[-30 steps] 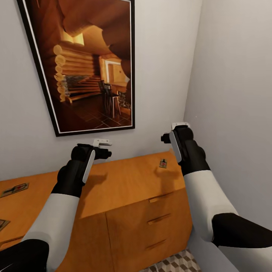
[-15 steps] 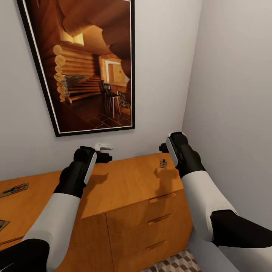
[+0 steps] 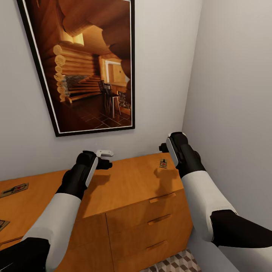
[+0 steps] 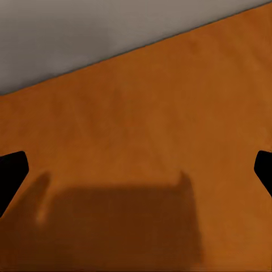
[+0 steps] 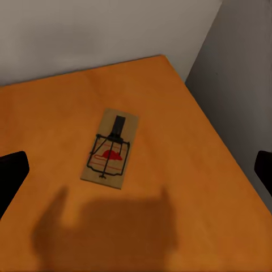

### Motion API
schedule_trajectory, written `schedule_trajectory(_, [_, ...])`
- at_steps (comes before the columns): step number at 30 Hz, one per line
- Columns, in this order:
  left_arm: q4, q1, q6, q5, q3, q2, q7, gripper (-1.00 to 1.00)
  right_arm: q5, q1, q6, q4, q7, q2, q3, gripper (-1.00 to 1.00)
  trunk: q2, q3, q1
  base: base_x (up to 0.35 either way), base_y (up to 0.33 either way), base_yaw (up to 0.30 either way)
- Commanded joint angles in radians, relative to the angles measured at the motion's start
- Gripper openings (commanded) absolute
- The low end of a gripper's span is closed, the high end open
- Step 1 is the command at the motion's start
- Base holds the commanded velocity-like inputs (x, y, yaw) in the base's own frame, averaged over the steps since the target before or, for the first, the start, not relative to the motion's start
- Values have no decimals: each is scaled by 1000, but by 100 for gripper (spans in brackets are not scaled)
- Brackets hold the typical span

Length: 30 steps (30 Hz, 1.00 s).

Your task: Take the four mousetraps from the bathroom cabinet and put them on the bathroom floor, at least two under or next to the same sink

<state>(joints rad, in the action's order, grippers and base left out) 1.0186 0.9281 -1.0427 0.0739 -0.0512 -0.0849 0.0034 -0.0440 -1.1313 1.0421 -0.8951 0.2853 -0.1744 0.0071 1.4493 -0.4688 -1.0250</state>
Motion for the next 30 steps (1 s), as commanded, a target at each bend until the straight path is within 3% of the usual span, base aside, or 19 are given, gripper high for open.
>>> schedule_trajectory(1, [-1, 1, -4, 5, -1, 2, 0, 100, -4, -1, 5, -1, -1, 0, 1, 100, 1, -1, 0, 0, 0, 0])
schedule_trajectory(15, [2, 1, -4, 6, 0, 31, 0, 100, 3, -1, 5, 11, -1, 0, 1, 100, 1, -1, 0, 0, 0, 0])
schedule_trajectory(30, [27, 1, -4, 3, -1, 35, 0, 100, 6, -16, 5, 26, 0, 0, 1, 100, 1, -1, 0, 0, 0, 0])
